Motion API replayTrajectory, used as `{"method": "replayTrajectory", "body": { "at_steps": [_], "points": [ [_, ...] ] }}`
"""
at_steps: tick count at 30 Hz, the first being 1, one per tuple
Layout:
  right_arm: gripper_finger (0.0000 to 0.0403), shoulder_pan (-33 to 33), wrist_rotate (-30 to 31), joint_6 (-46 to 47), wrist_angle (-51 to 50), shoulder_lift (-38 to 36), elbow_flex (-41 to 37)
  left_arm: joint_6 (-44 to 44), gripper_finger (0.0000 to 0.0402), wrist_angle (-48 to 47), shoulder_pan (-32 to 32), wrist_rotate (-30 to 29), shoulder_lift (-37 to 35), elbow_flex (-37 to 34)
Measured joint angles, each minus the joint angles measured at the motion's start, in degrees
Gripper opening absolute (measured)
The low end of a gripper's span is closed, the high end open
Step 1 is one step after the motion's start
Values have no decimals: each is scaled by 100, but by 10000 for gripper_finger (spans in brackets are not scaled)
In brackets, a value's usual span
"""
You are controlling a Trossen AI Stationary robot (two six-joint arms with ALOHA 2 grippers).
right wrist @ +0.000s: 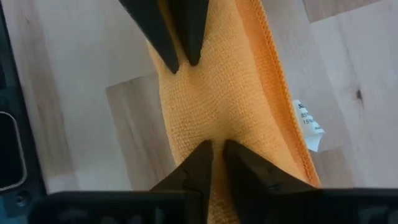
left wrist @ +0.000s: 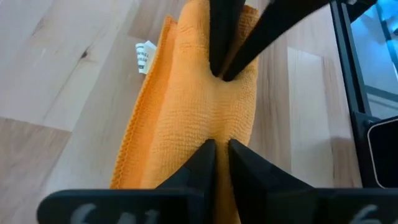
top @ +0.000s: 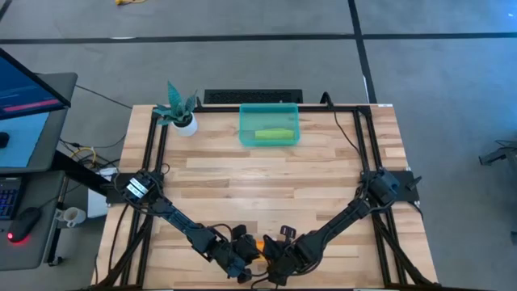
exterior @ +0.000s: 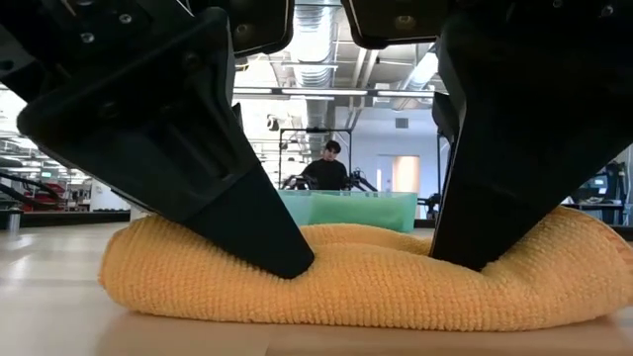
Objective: Roll towel into tight, uniform cylinder
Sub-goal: Roll the orange microfiber towel
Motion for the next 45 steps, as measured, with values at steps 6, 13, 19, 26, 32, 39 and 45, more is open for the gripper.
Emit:
{"method": "replayTrajectory", "body": {
  "at_steps": [6, 13, 19, 26, 32, 39, 45],
  "points": [
    [99, -38, -22, -93, -419, -26, 217, -114, 35, -13, 1, 2, 8, -1],
    [99, 104, 542, -843, -1298, -521, 198, -197, 35, -24, 4, 0, 13, -11],
    [98, 511, 1363, -127, -2669, -896, 69, -201, 35, -24, 4, 24, 13, -15],
    [98, 1373, 2594, 1828, -1625, -1289, -892, -201, 35, -26, 4, 35, 13, -17],
    [98, 1607, 3493, 3406, -459, -1275, -1425, -201, 35, -26, 3, 37, 13, -17],
    [117, 1107, 3205, 3421, -273, -1272, -1456, -201, 35, -22, 2, 36, 13, -17],
    [147, 466, 2083, 2431, -195, -1272, -1456, -201, 35, -22, 0, 37, 13, -17]
  ]
}}
